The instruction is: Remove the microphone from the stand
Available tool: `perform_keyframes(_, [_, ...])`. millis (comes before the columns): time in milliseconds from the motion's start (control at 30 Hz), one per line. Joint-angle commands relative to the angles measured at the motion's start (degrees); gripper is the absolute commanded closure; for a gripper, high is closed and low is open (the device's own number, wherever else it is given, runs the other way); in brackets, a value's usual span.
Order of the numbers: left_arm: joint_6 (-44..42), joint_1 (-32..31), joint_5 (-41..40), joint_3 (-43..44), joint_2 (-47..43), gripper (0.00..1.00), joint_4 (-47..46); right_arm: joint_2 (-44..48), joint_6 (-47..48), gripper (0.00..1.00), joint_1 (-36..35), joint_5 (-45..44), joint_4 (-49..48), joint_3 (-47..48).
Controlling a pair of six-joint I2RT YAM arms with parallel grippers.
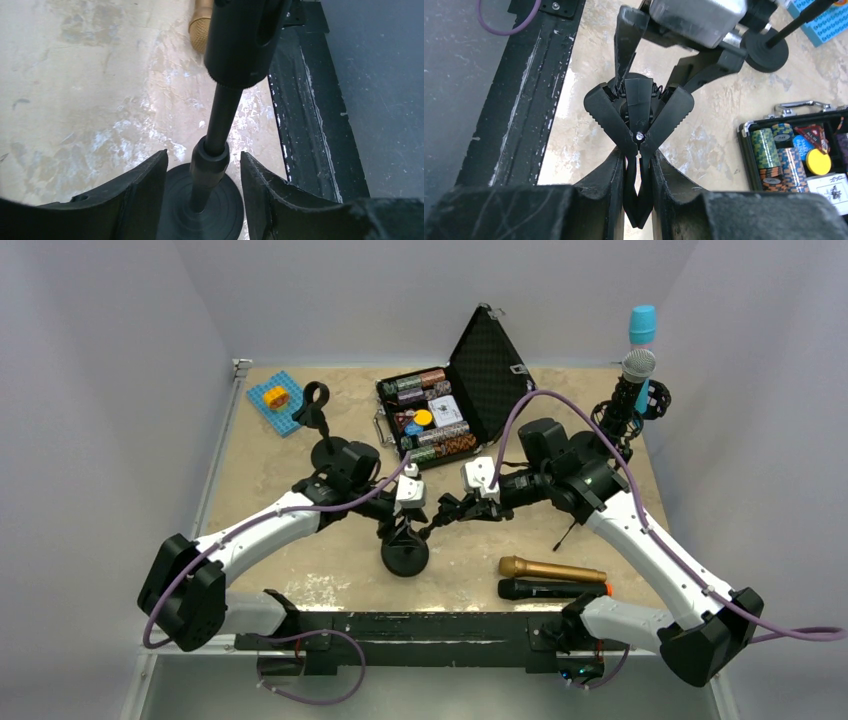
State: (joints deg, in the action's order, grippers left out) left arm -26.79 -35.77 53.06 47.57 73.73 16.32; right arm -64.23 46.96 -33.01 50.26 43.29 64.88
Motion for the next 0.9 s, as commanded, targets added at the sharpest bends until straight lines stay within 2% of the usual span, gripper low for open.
perform_keyframes(0, [-3.6, -2.2, 4.3, 1.6, 2.2, 0.45, -4.3, 0.1, 4.6, 1.00, -0.3, 2.2, -1.9, 2.2])
perform_keyframes(100, [-1.7, -3.5, -0.8, 0.8, 2.8, 0.80, -7.4, 0.3, -3.1, 1.00, -0.3, 1.5, -6.2, 1.6])
perform_keyframes(133, [0.9, -3.7, -3.3, 0.0, 2.5, 0.92, -10.3, 0.2, -7.6, 1.00, -0.3, -0.4, -8.4, 1.5])
perform_keyframes(167, [5.6, -3.7, -7.0, -1.5, 1.9, 1.00, -14.2, 0.0, -13.5, 1.00, -0.2, -3.0, -10.9, 1.6])
perform_keyframes(200, [10.3, -3.7, -10.9, -3.2, 0.7, 1.00, -22.2, -0.8, -23.9, 1.00, -0.3, -6.7, -13.4, 2.2])
perform_keyframes(233, [15.3, -3.8, -14.8, -4.3, -0.1, 1.00, -26.0, -1.8, -32.1, 1.00, -0.2, -11.5, -14.3, 3.6])
perform_keyframes(300, [24.8, -4.2, -25.6, -5.1, -1.7, 1.00, -30.2, -6.3, -45.1, 1.00, -0.2, -19.2, -8.9, 11.7])
perform_keyframes(333, [30.0, -4.5, -31.1, -4.8, -2.1, 1.00, -30.7, -8.9, -50.5, 1.00, -0.2, -20.3, -4.5, 15.2])
perform_keyframes(367, [33.7, -4.8, -34.6, -4.0, -1.8, 1.00, -30.2, -10.2, -54.4, 1.00, -0.2, -20.1, -1.0, 16.9])
perform_keyframes(400, [37.0, -5.0, -35.9, -3.2, -1.2, 1.00, -30.0, -9.8, -55.8, 1.00, -0.4, -19.9, -1.7, 16.3])
perform_keyframes(500, [38.8, -6.1, -34.1, -2.9, 0.4, 1.00, -31.7, -8.5, -52.7, 1.00, -3.4, -23.7, -1.9, 14.9])
perform_keyframes(533, [38.1, -6.2, -32.6, -3.4, 0.6, 0.94, -32.2, -9.0, -51.4, 1.00, -3.8, -24.2, -1.3, 14.8])
perform_keyframes(600, [36.3, -6.2, -30.8, -3.9, 0.3, 0.67, -31.8, -8.9, -49.7, 1.00, -3.8, -26.0, -1.4, 14.0])
perform_keyframes(633, [35.2, -6.2, -30.2, -4.1, -0.2, 0.57, -30.9, -8.5, -48.3, 1.00, -3.8, -26.5, -1.8, 13.4])
perform_keyframes(667, [33.7, -6.2, -29.2, -4.3, -1.0, 0.52, -30.0, -8.2, -47.5, 1.00, -3.8, -26.6, -2.1, 12.9])
perform_keyframes(733, [31.7, -6.0, -27.5, -4.2, -3.1, 0.45, -26.9, -7.7, -43.2, 1.00, -3.8, -26.2, -2.9, 12.3])
perform_keyframes(867, [29.0, -4.7, -22.9, -3.4, -10.7, 0.39, -17.5, -6.7, -34.7, 1.00, -4.0, -21.5, -3.8, 11.4])
